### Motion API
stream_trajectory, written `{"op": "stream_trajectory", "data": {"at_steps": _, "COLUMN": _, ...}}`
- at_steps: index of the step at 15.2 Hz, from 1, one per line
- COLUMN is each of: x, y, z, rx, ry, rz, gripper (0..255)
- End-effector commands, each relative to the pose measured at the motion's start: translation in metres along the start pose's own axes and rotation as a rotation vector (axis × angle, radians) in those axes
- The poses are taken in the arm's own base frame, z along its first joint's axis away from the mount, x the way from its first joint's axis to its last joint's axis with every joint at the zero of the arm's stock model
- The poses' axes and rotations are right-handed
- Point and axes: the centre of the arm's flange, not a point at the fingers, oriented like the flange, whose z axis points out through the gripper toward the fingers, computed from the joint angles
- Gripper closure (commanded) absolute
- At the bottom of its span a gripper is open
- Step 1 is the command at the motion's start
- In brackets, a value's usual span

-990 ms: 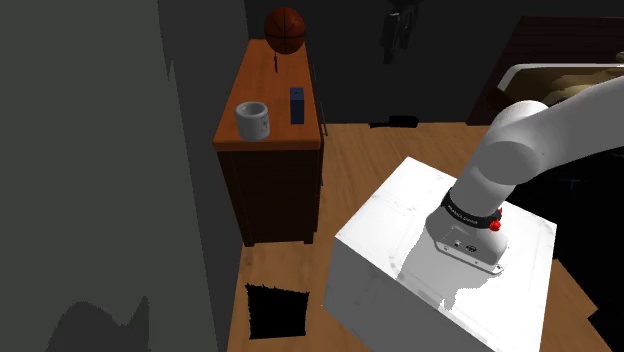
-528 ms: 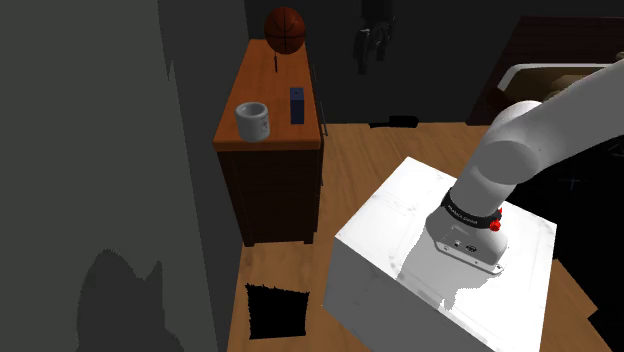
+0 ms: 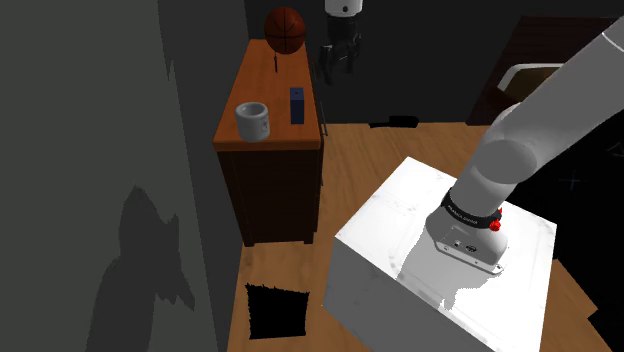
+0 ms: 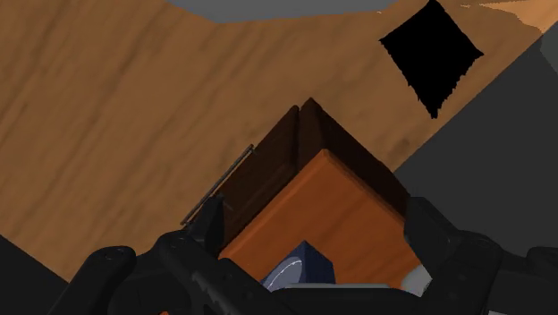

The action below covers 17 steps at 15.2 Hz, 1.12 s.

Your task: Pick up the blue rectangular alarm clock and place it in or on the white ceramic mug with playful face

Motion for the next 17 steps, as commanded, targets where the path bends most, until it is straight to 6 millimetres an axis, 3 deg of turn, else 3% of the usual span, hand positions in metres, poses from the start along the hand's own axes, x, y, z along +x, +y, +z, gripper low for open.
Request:
{"op": "stream_trajectory", "data": {"at_steps": 1, "x": 0.021, "y": -0.001, "z": 0.019, "rx": 0.011, "ry": 0.001, "rz": 0.028, "gripper": 0}}
{"op": "stream_trajectory", "data": {"at_steps": 13, "x": 0.154, "y": -0.007, "z": 0.101, "rx": 0.073, "ry": 0.007, "rz": 0.189, "gripper": 0}}
{"op": "stream_trajectory", "data": {"at_steps": 17, "x": 0.161, "y": -0.008, "z": 0.12, "rx": 0.076, "ry": 0.007, "rz": 0.196, "gripper": 0}}
